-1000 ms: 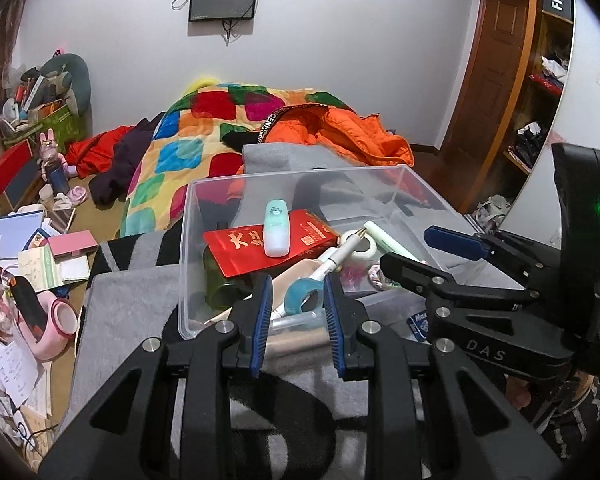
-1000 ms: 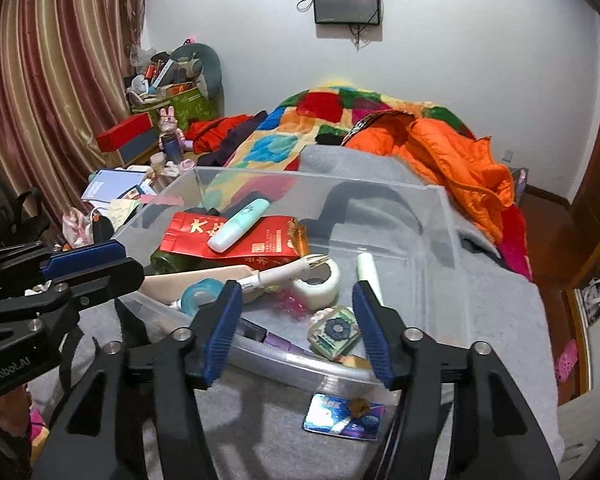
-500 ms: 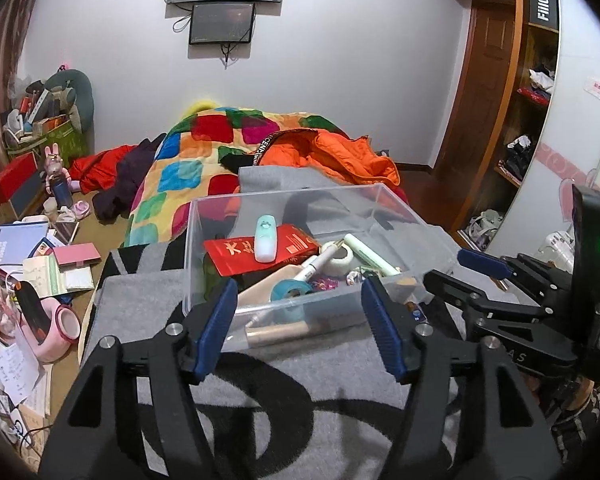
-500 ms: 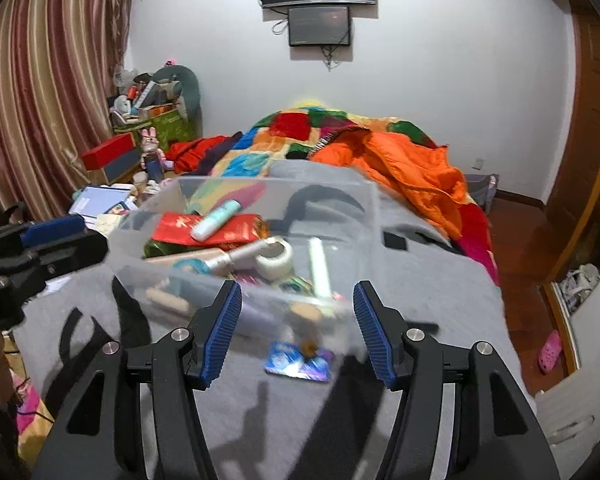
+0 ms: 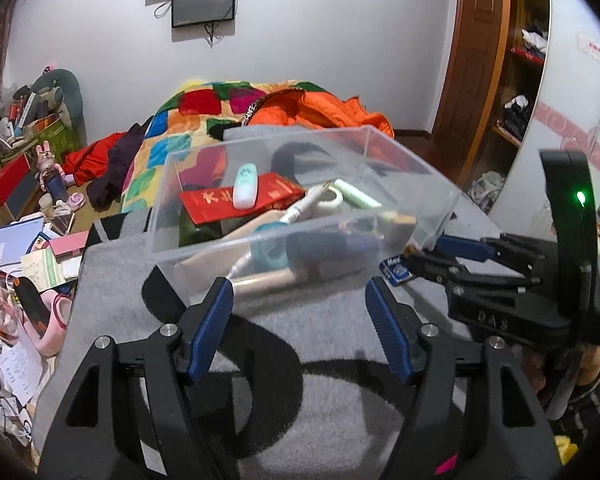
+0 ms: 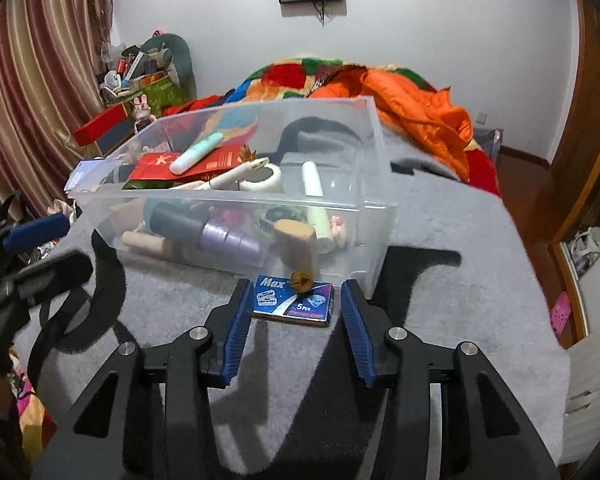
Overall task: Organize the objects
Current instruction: 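Grasp the blue Max card box with the right tool while the left approaches the brown nut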
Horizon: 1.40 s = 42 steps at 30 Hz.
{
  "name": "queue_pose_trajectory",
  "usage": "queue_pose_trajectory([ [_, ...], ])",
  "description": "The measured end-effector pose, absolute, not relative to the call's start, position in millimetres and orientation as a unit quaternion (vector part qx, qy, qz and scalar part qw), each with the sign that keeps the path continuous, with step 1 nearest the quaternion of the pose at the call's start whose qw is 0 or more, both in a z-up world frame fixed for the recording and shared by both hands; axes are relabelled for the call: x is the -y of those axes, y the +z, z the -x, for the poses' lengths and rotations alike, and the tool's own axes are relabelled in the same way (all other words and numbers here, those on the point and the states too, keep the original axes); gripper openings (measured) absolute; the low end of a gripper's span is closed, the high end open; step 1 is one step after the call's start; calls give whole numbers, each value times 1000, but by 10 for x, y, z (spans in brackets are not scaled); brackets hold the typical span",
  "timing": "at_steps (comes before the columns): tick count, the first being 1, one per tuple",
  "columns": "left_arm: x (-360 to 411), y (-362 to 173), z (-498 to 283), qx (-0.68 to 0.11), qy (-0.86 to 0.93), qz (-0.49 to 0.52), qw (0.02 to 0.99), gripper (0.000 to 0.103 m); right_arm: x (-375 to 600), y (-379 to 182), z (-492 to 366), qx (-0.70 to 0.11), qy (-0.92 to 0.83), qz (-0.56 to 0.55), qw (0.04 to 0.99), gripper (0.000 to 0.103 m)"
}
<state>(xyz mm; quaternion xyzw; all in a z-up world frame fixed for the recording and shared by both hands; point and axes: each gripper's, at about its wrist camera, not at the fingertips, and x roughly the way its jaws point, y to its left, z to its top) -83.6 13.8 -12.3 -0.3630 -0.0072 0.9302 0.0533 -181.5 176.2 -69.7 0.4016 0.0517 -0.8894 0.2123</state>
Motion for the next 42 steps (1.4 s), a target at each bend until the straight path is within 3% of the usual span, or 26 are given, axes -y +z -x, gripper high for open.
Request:
queue_pose_trajectory([
  [7,-146,-240,856,8,925,376,56,68,-1810,-860,1906,-16,-868,-440,229,41],
  [12,-140,-302,876,16,921,386,58,68,-1702,-866,1897,-36,-868,-440,230,42],
  [17,-145,-327,869,15,920,388,59,68,-1536,-887,1824,-78,-867,-434,232,54],
  [20,-136,-353,871,17,919,390,56,68,-1488,-893,1825,-91,-865,-435,234,53],
  [22,-119,-366,869,21,918,391,55,68,-1490,-887,1825,-89,-865,-435,233,46],
  [29,-67,-363,835,24,919,390,51,68,-1505,-842,1714,-53,-854,-432,285,46],
  [35,15,-359,817,35,918,393,44,69,-1424,-849,1497,-72,-835,-433,332,47],
  [42,29,-380,841,44,914,399,51,69,-1590,-813,1419,-68,-837,-434,325,47],
])
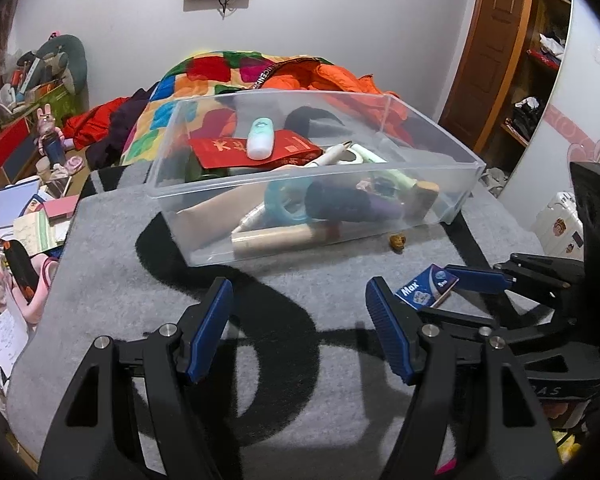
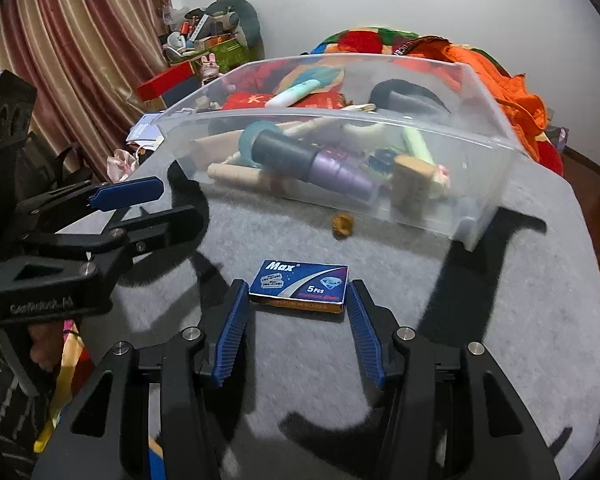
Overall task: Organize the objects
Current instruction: 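Grasp the blue Max card box with the right tool while the left approaches the brown nut, then grasp the brown nut with the left tool while the right lifts the Max box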
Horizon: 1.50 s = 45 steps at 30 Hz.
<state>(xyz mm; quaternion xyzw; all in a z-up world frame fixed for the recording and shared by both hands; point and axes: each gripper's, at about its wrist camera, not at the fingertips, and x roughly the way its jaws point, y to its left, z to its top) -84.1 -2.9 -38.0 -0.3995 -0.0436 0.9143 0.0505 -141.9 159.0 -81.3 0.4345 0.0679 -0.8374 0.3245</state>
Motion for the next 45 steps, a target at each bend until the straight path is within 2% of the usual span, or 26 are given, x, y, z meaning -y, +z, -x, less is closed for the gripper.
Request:
queue_pose_trajectory([
  [11,-218,-356,1101,40,903,418,91,69,-1576,-867,1393,-96,-856,-420,287,54],
  [12,-250,-355,1124,37,902,420,93,68,-1585,-875,1382,-99,-858,-416,285,51],
  [13,-289,-354,1144,32,901,422,97,68,-1599,-874,1363,-103,-861,-410,283,44],
  [15,-363,-350,1176,24,899,425,108,68,-1666,-872,1337,-110,-870,-399,268,44],
  [23,-663,-456,1349,6,887,443,127,50,-2085,-864,1359,-79,-885,-399,225,44],
  [25,-711,-509,1408,2,885,449,127,42,-2135,-852,1361,-73,-888,-398,219,44],
  [29,-737,-599,1495,7,880,459,120,38,-2173,-784,1344,-58,-893,-389,221,44],
  [31,-757,-610,1508,4,881,459,117,32,-2167,-755,1338,-55,-894,-385,224,44],
  [38,-859,-616,1528,-15,882,456,118,29,-2187,-738,1332,-44,-893,-385,229,44],
  [41,-915,-636,1542,-32,884,452,118,23,-2204,-729,1335,-38,-893,-384,229,44],
  [44,-928,-637,1524,-40,885,447,123,12,-2195,-723,1344,-38,-894,-384,227,44],
  [45,-923,-636,1515,-42,886,446,124,12,-2191,-719,1343,-37,-895,-383,227,44],
])
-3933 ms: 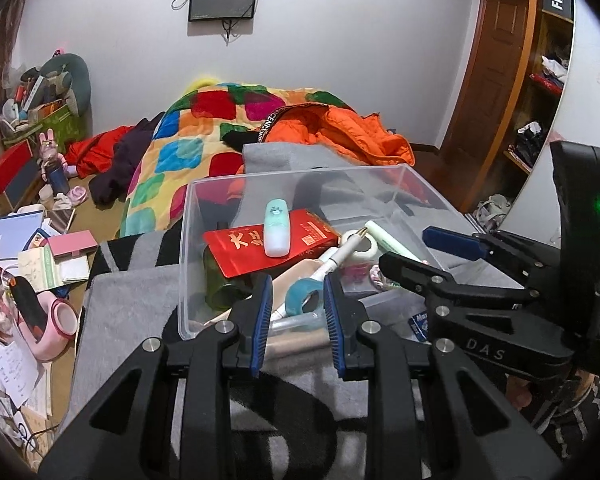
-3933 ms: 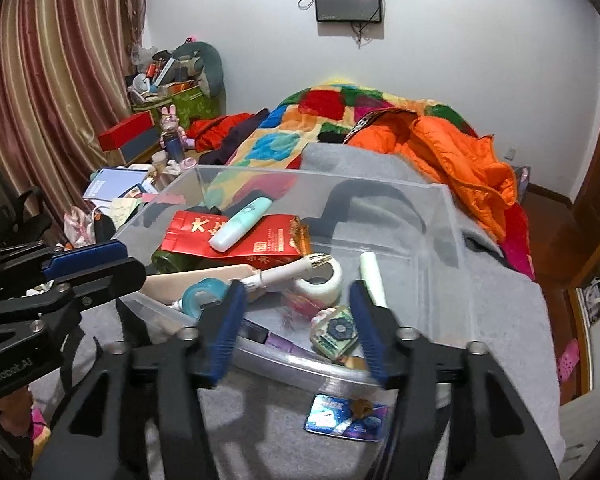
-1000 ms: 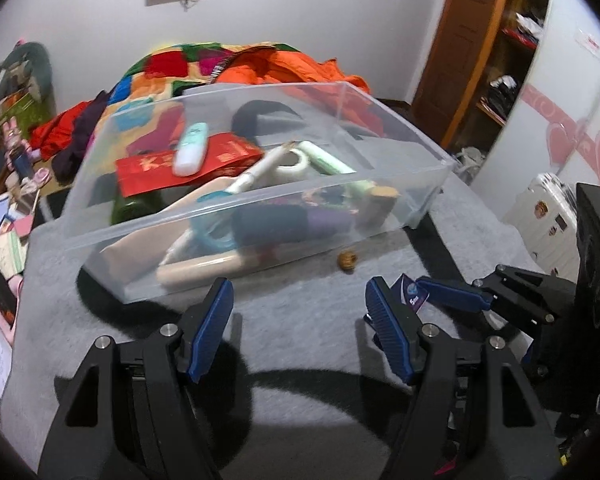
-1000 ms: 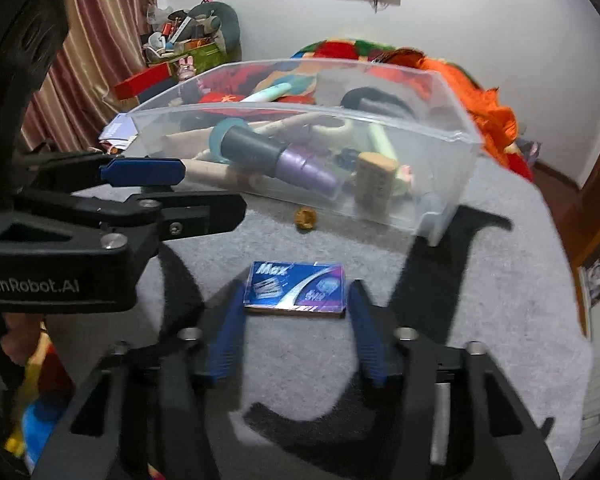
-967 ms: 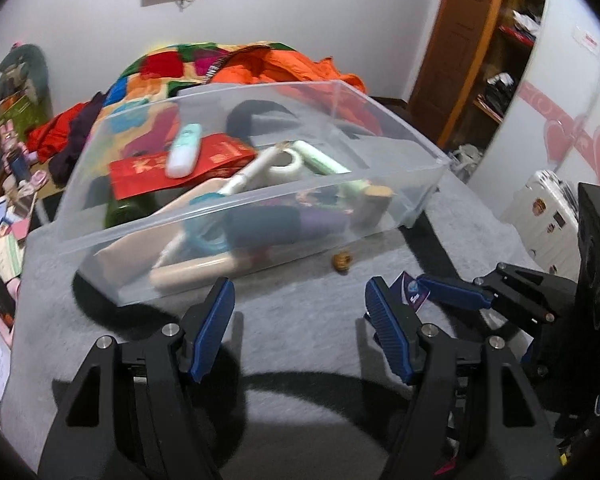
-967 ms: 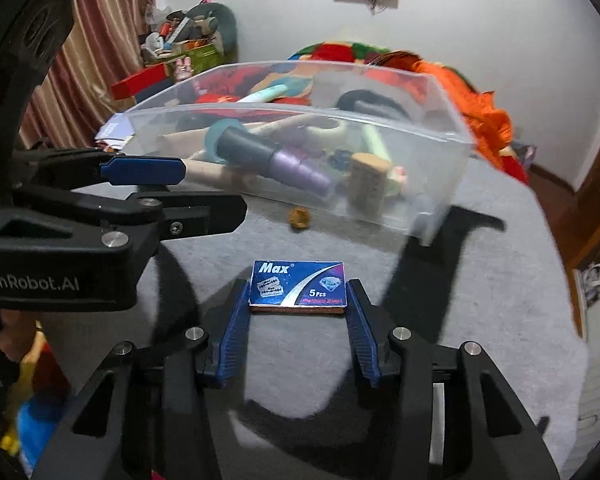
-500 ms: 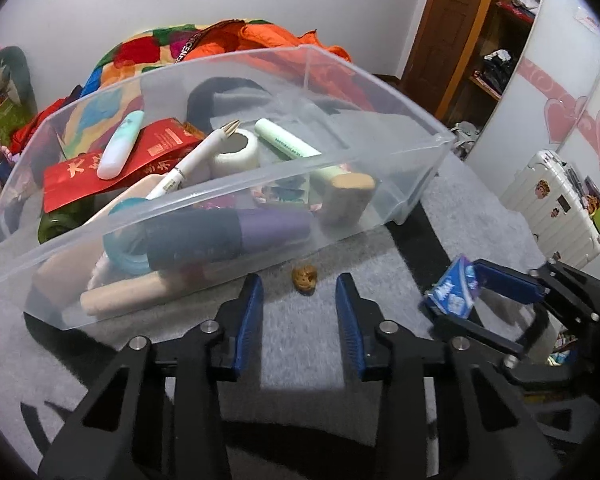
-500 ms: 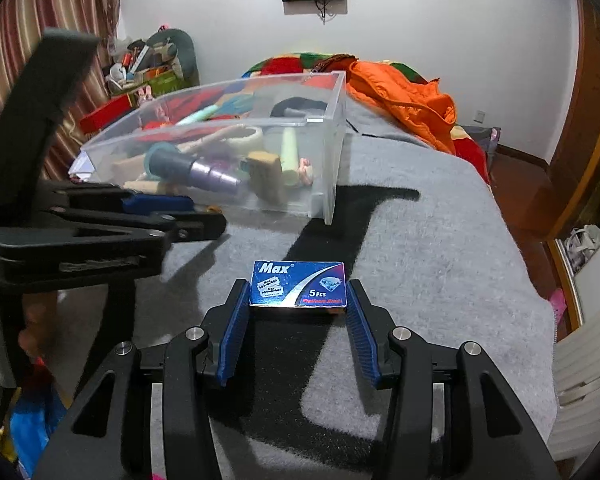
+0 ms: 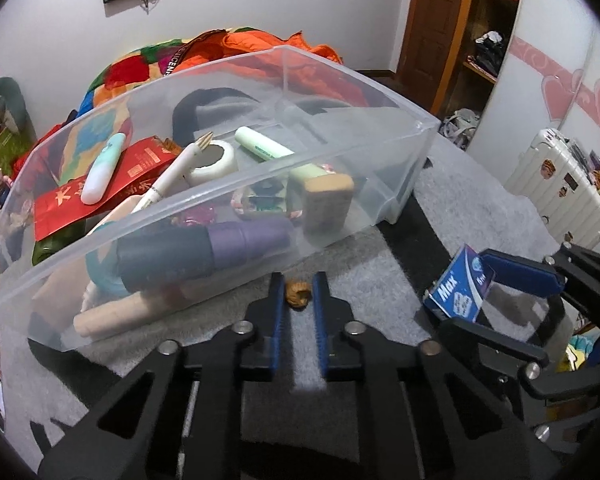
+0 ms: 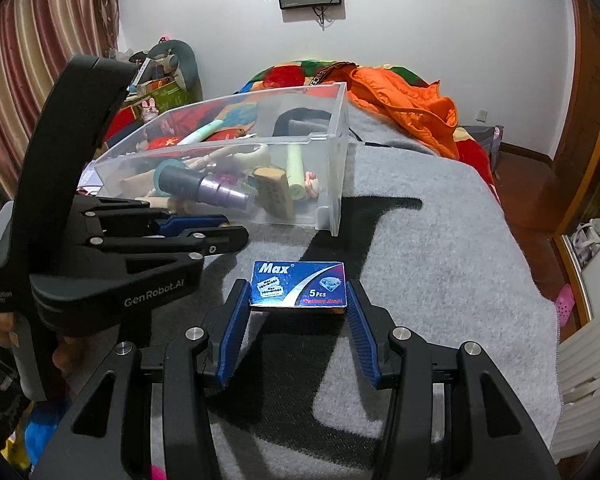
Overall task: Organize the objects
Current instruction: 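Grasp the brown nut with the left tool while the right lifts the Max box, then lower the nut into the box with the left tool while the right drops the Max box in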
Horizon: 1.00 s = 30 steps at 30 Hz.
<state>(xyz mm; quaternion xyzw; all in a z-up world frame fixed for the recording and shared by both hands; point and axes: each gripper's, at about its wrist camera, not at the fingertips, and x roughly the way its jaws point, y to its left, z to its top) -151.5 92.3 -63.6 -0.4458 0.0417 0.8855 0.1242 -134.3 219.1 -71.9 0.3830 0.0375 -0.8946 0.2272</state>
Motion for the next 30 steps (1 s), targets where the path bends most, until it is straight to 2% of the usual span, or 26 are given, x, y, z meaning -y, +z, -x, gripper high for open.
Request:
queue_pose_trajectory([
  [7,-851,-553,1297,-38,897,426,113,12,-2157,-653,1355,-40,-898,-375,229,44],
  [17,-475,-269,1024,32,915,388,102,12,-1983,-434,1432,-39,-902,-350,247,44],
  [30,-150,163,968,41,940,333,66,12,-1774,-23,1482,-48,-916,-298,265,44],
])
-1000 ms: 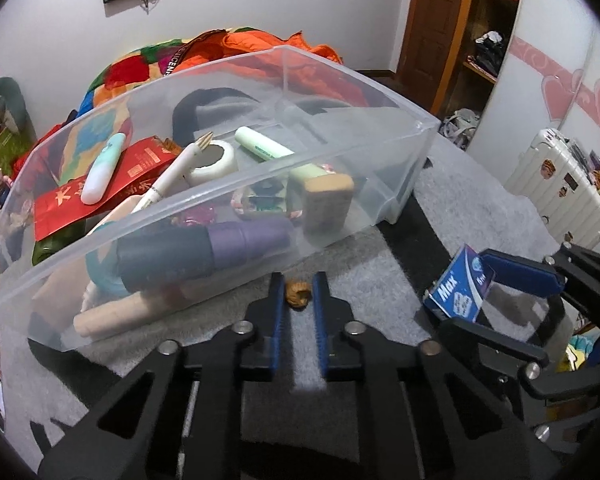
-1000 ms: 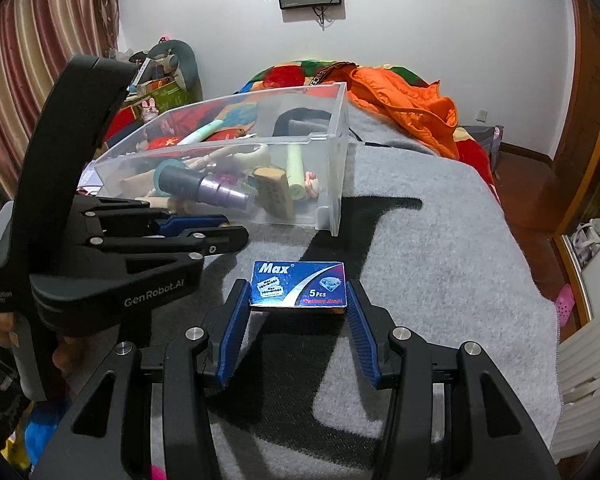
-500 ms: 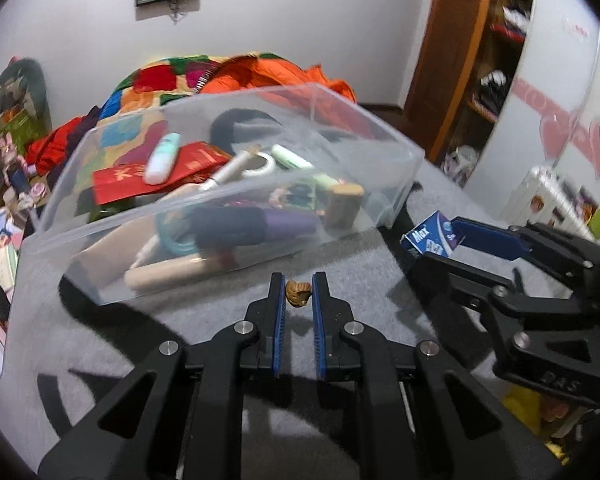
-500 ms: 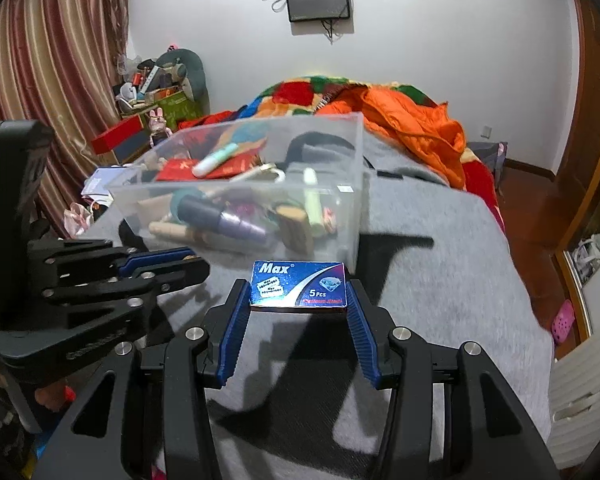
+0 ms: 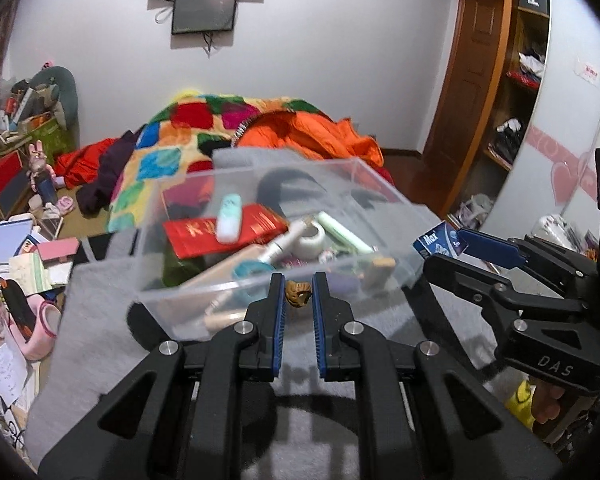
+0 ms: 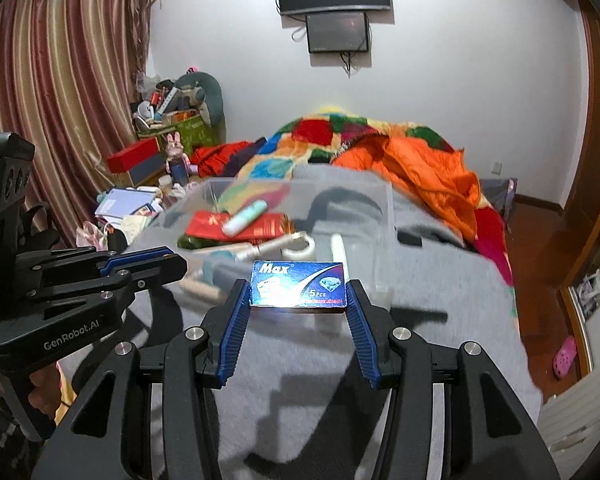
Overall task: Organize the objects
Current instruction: 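Lower the nut into the box with the left tool while the right drops the Max box in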
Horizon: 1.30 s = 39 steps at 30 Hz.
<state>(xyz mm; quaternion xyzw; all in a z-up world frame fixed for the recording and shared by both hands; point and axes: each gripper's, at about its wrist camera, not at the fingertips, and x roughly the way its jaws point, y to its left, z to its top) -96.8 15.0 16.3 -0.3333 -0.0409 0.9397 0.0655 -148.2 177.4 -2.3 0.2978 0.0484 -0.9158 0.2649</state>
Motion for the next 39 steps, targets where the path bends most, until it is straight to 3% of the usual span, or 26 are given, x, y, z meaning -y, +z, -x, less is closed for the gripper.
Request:
queue_pose_trajectory([
  [8,-47,330,1084,38,946,319,49,12,-1658,41,1723,-40,-914,-298,274,44],
  [28,5,-55,1467,44,928,368,35,12,-1441,-314,2094,-26,-893,-358,271,45],
  [34,63,-56,1458,59,926,370,40,19,-1413,-310,2106,-28,-892,-362,270,49],
  [39,108,-23,1413,67,926,368,45,20,-1422,-278,2070,-25,-891,-361,274,49],
])
